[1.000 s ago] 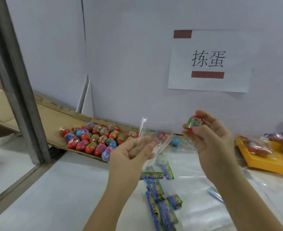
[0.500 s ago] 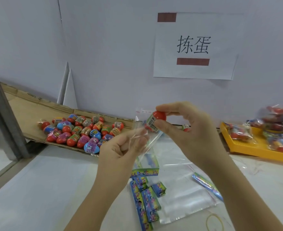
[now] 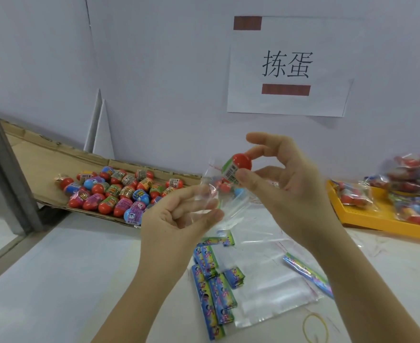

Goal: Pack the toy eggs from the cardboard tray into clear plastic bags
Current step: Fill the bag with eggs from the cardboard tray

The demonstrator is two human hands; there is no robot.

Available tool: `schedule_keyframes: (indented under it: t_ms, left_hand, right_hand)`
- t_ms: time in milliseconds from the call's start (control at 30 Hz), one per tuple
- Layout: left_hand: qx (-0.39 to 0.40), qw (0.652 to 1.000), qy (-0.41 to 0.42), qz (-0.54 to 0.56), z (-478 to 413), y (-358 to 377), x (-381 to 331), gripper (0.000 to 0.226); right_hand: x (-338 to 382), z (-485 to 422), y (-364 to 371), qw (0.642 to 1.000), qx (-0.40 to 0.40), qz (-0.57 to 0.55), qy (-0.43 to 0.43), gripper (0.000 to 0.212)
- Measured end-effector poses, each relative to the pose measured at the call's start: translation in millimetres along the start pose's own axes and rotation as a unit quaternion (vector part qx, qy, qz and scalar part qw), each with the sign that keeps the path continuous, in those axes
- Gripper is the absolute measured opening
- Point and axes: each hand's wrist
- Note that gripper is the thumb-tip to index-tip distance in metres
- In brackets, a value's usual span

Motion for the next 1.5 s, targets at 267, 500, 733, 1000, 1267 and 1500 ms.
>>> schedule_keyframes:
  t_ms: [267, 500, 733, 1000, 1267, 1500]
  left_hand:
    - [0.004, 0.999, 0.034, -0.001, -0.6, 0.6, 7.4, 0.042]
    - [0.005, 0.998, 0.043, -0.04, 4.1, 0.6, 12.5, 0.072]
    - [0.042, 0.989, 0.088, -0.114, 8.4, 3.4, 5.4, 0.059]
    - [0.037, 0.998, 0.04, -0.042, 7.7, 4.8, 5.3, 0.064]
    - [0.0, 0.997, -0.018, 0.074, 3.8, 9.2, -1.0, 0.064]
    - [-0.049, 0.987, -0.064, 0.138, -0.7, 4.3, -2.3, 0.06]
  right_hand:
    - [1.4, 2.9, 4.7, 0.997, 0.06, 0.027, -0.041, 0.05]
    - [-1.1, 4.5, 15.9, 0.995, 0.029, -0.096, -0.001, 0.053]
    - [-6.4, 4.6, 14.2, 0.999, 0.026, -0.019, 0.011, 0.055]
    - [-5.1, 3.3, 11.6, 0.997, 0.054, 0.048, 0.004, 0.013]
    - [-4.2, 4.5, 11.3, 0.993, 0.085, 0.077, 0.002, 0.024]
    - [-6.1, 7.1, 22.9, 0.99, -0.011, -0.039, 0.132, 0.1]
Point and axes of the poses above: each hand's wrist, its own z-axis away from the middle knuckle, its own y-axis out of the palm, x = y × z, and after that the axes turned 3 degrees about -x, right-handed
